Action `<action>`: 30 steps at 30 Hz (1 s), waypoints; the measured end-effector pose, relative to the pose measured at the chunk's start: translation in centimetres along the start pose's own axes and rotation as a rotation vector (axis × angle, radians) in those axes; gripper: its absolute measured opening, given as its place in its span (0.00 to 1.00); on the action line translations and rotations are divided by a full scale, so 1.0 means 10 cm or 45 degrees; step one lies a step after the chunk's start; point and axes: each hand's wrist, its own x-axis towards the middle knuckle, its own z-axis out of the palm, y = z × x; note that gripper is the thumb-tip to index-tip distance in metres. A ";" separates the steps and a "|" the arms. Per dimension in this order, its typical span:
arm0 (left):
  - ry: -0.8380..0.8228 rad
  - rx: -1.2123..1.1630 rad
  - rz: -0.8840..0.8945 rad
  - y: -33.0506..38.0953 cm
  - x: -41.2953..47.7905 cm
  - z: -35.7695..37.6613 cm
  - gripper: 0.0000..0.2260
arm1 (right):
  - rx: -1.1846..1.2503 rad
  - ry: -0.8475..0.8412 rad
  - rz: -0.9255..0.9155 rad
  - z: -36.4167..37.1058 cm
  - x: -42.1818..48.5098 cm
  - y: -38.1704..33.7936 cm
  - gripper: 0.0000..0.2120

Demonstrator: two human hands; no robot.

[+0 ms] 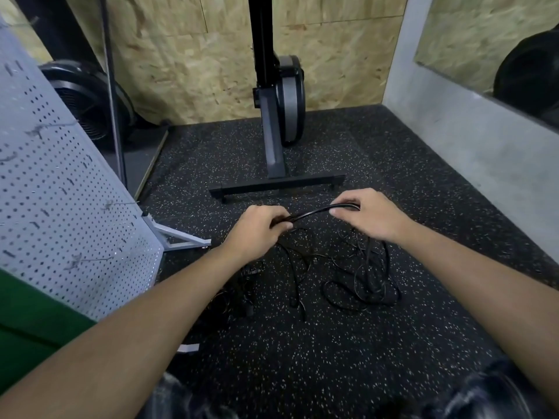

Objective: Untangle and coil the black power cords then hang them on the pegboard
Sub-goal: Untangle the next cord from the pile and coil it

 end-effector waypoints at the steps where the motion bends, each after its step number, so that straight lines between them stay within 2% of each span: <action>1: -0.017 -0.009 0.007 0.00 0.00 0.00 0.06 | -0.015 0.003 0.012 -0.01 0.00 0.03 0.04; 5: -0.137 -0.106 0.018 0.00 -0.01 -0.01 0.06 | -0.051 -0.062 0.051 -0.04 -0.03 0.18 0.05; 10: -0.315 -0.146 -0.043 0.02 -0.03 0.03 0.06 | 0.021 -0.142 0.021 -0.10 -0.07 0.27 0.02; 12: -0.565 -0.206 -0.128 0.02 -0.04 0.05 0.07 | 0.007 -0.221 -0.020 -0.14 -0.09 0.26 0.02; 15: -1.029 -0.259 -0.229 0.10 -0.12 0.21 0.10 | -0.126 -0.528 0.028 -0.13 -0.15 0.32 0.04; 17: -1.196 -0.301 -0.290 0.20 -0.19 0.36 0.11 | -0.299 -0.718 0.109 -0.06 -0.20 0.39 0.09; 19: -1.175 -0.237 -0.241 0.28 -0.23 0.48 0.13 | -0.407 -0.803 0.165 0.03 -0.26 0.46 0.15; 22: -0.920 -0.076 -0.021 0.35 -0.20 0.59 0.13 | -0.318 -0.896 0.206 0.19 -0.35 0.51 0.28; 23: -0.833 -0.084 0.052 0.38 -0.18 0.61 0.12 | -0.295 -0.903 0.192 0.24 -0.36 0.54 0.27; 26: -0.706 -0.161 0.146 0.42 -0.08 0.66 0.10 | -0.281 -0.870 0.128 0.32 -0.37 0.56 0.06; 30: -0.872 0.027 0.100 0.21 0.06 0.82 0.08 | -0.277 -0.927 0.255 0.27 -0.41 0.64 0.13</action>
